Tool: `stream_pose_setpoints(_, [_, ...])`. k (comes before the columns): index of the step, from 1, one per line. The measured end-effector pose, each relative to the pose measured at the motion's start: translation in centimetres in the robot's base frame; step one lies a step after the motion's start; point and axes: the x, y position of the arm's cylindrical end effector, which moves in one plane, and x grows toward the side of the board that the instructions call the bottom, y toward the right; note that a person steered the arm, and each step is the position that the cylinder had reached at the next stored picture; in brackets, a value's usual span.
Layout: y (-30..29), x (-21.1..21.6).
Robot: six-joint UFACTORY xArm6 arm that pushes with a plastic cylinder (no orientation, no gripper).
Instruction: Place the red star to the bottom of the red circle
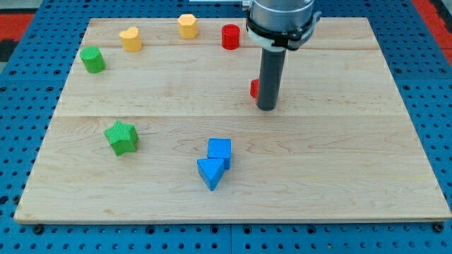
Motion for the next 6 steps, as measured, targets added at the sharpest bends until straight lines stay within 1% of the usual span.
stream_pose_setpoints(1, [0.0,-4.8])
stream_pose_setpoints(2, [1.0,-6.2])
stream_pose_setpoints(3, [5.6,-6.6])
stream_pose_setpoints(4, [0.8,-8.3])
stream_pose_setpoints(5, [-1.8,-9.3])
stream_pose_setpoints(6, [-3.1,-10.6])
